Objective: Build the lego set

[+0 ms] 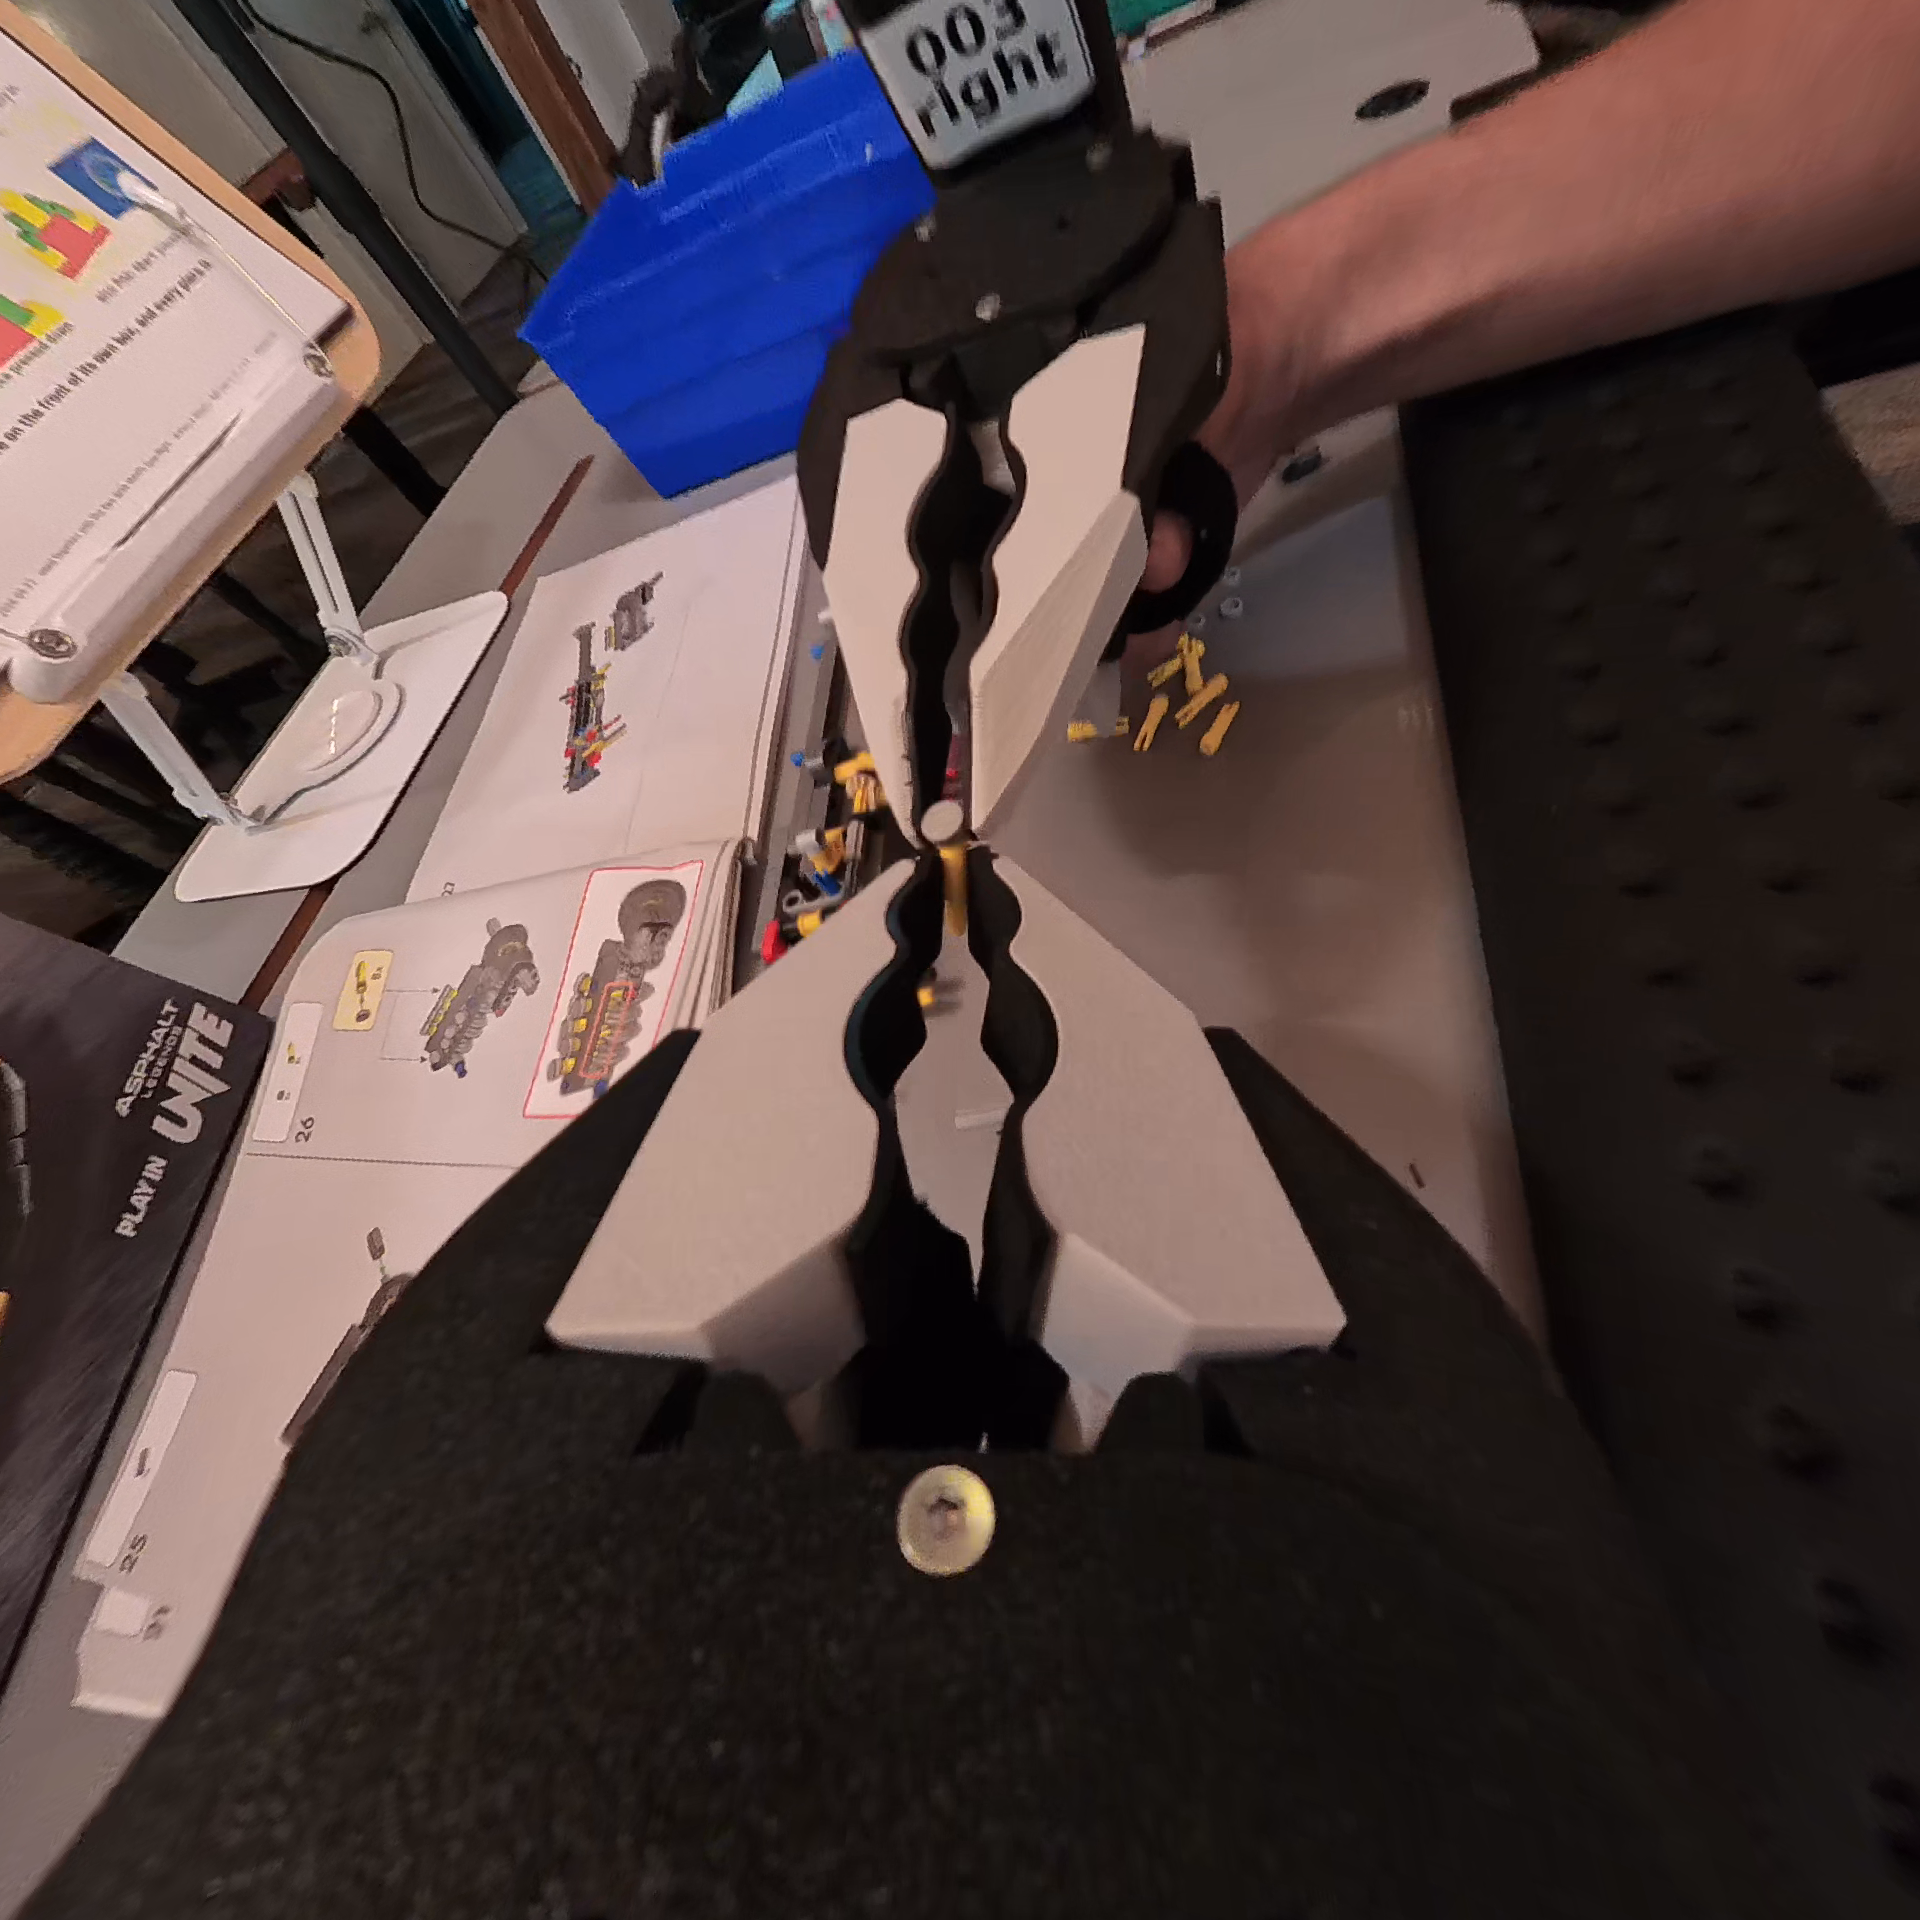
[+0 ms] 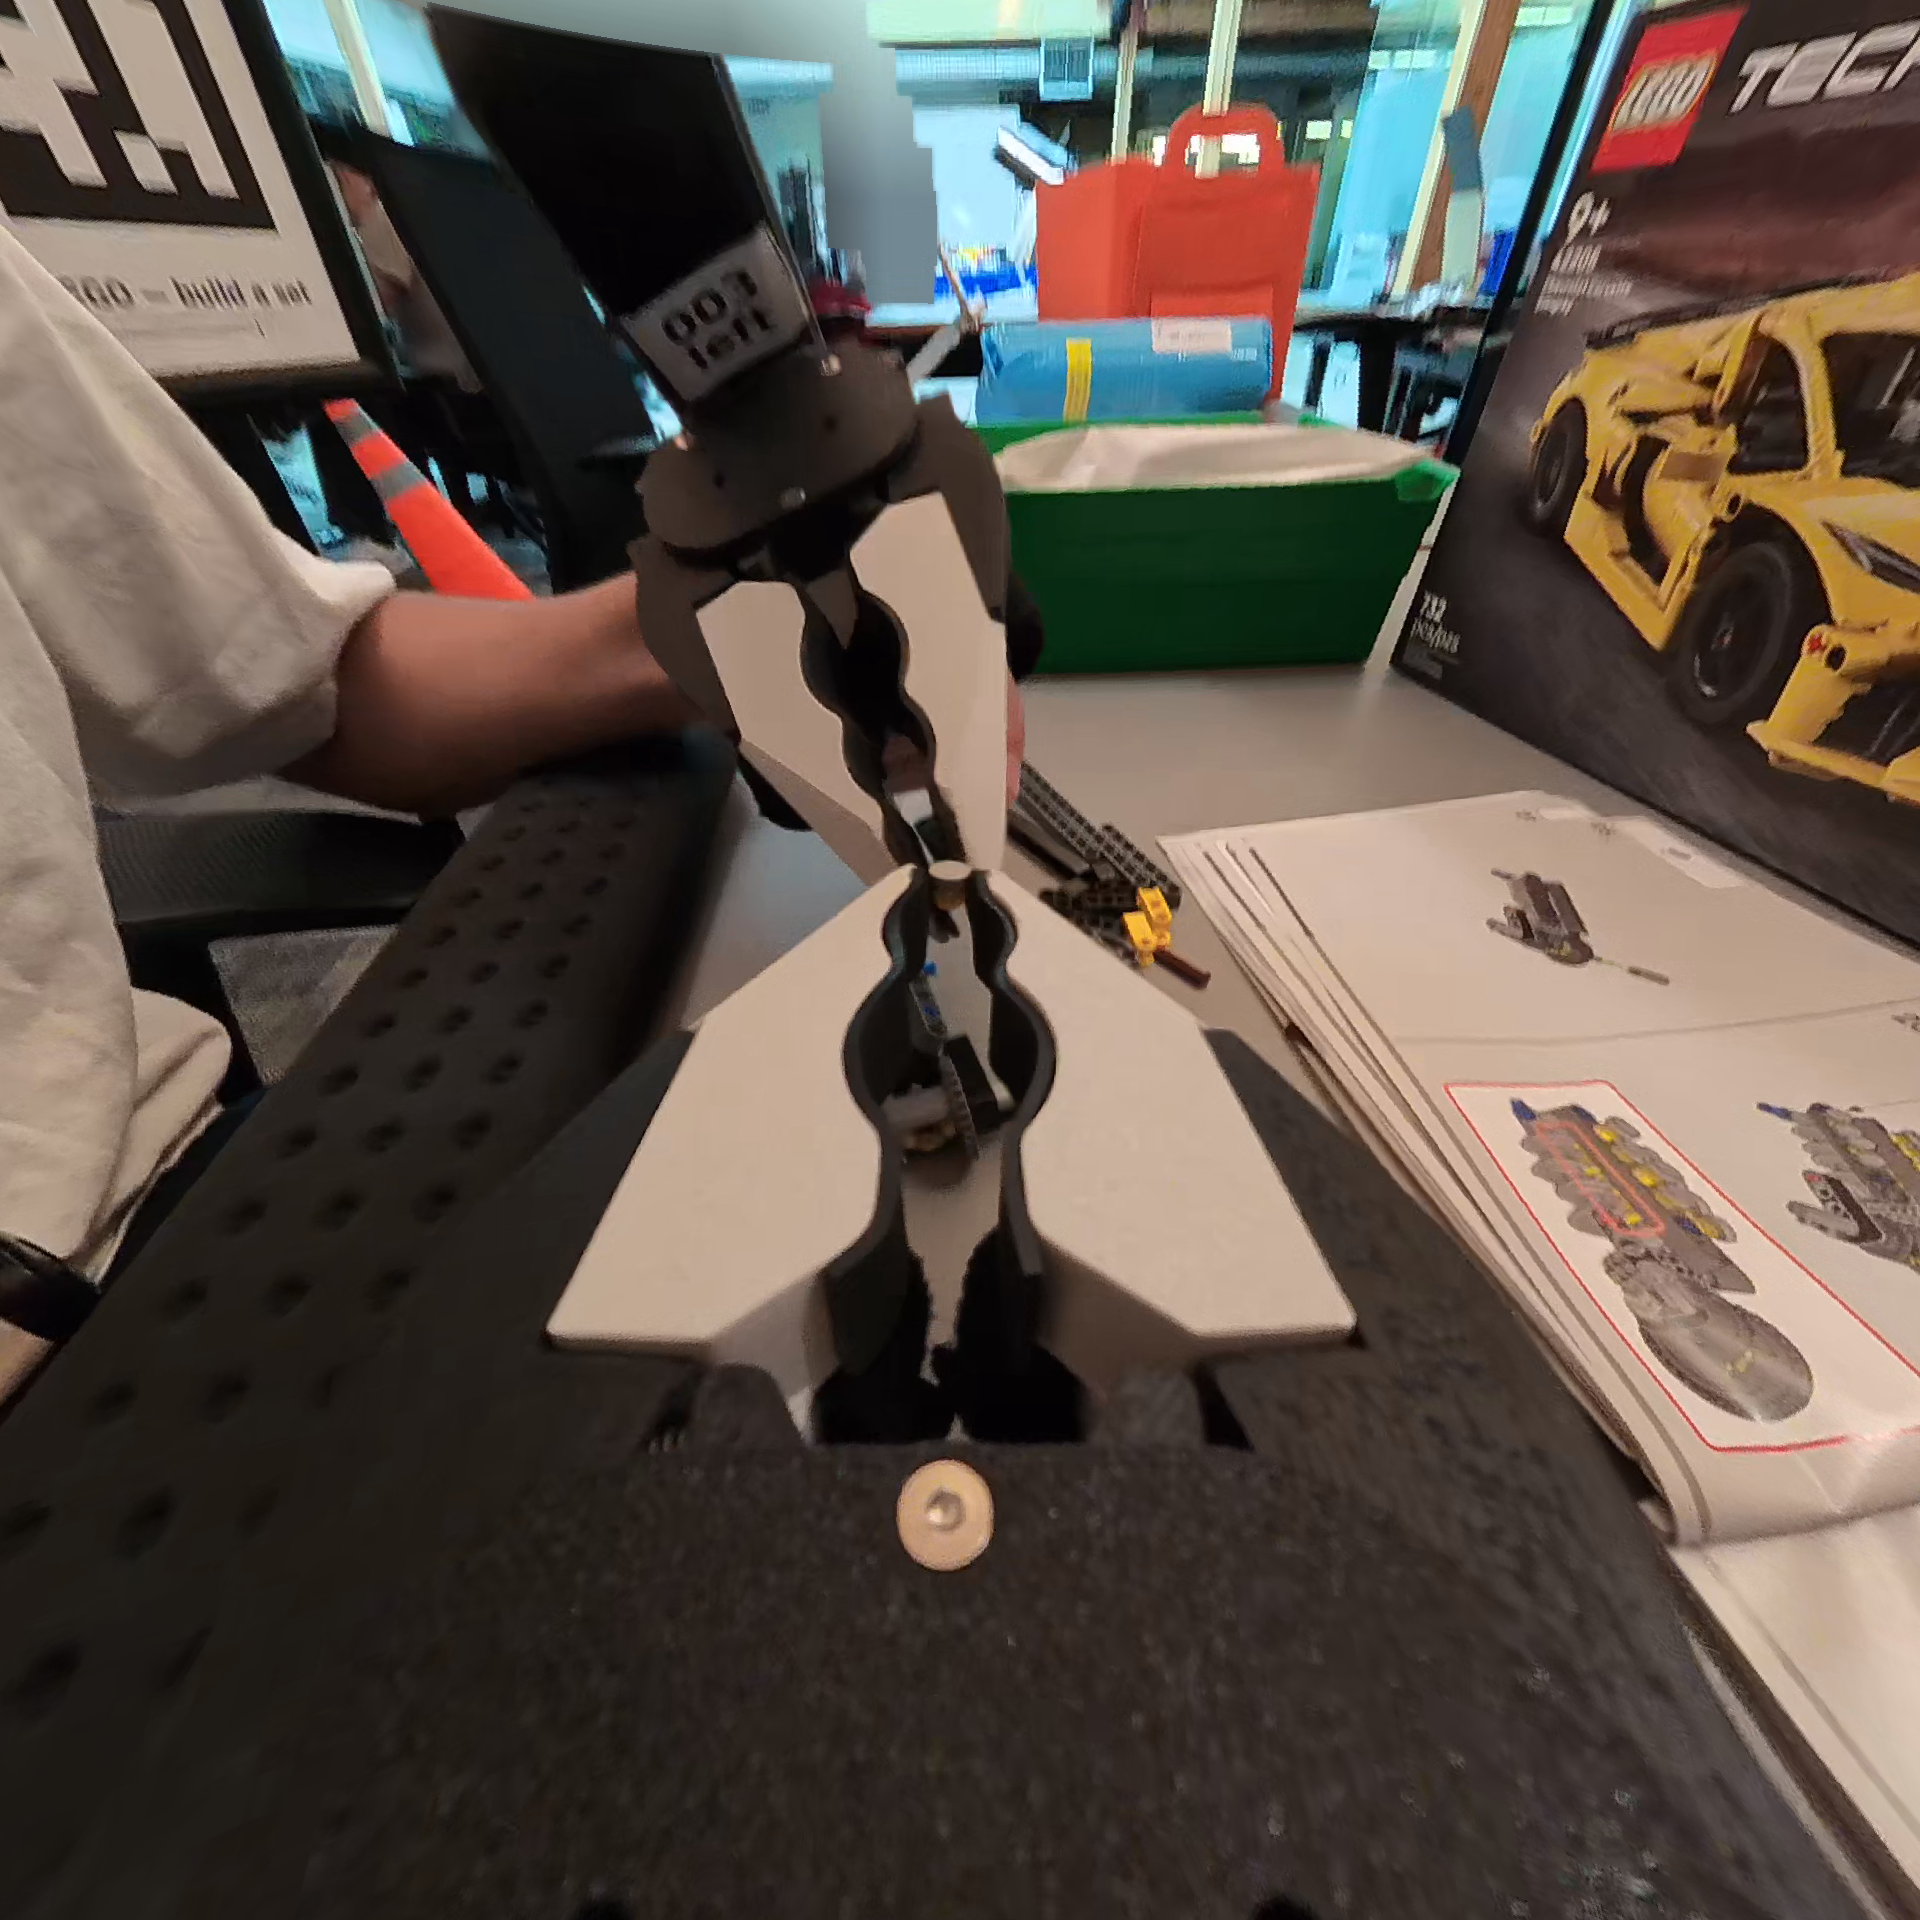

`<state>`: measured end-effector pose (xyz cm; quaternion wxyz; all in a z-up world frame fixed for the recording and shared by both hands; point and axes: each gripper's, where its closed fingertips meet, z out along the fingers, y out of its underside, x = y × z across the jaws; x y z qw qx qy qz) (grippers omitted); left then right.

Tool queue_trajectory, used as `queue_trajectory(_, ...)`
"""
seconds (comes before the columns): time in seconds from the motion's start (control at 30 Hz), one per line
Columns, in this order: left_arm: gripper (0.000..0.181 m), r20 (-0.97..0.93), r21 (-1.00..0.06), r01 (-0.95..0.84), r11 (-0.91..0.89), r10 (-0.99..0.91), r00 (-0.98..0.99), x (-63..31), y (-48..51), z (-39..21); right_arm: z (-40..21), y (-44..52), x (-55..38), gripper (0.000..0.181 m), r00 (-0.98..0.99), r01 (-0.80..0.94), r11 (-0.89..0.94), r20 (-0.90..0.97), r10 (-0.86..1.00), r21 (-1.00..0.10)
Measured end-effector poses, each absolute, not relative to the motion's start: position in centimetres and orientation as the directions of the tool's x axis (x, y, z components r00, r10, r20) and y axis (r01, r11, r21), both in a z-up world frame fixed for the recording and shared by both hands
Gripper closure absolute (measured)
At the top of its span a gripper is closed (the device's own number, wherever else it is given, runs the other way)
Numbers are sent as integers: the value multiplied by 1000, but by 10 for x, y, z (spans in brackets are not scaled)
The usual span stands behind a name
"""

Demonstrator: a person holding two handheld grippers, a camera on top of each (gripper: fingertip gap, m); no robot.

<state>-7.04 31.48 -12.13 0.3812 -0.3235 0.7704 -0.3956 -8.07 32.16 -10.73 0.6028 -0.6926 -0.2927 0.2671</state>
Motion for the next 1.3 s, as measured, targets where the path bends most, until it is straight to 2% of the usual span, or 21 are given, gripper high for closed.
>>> queue_trajectory(0.2,178,-175,-959,-106,263,-845,-506,-69,308,-90,-76,318,-80,175,648,-110,-48,-108,754,-993)
queue_trajectory(0.53,178,24,-999,23,-42,-857,-514,-64,305,-56,-43,320,-76,175,646,-263,-8,-182,741,-965)
queue_trajectory(0.7,178,7,-999,30,-24,-879,-477,-60,311,-58,-22,322,-56,175,696,-347,66,-210,687,-936)
queue_trajectory(0.97,178,-76,-996,0,85,-889,-452,-58,309,-70,-67,309,-58,175,724,-12,-103,-80,685,-995)
queue_trajectory(1.3,178,-143,-982,-48,182,-886,-441,-53,304,-87,-76,311,-61,175,727,31,-133,-69,683,-991)
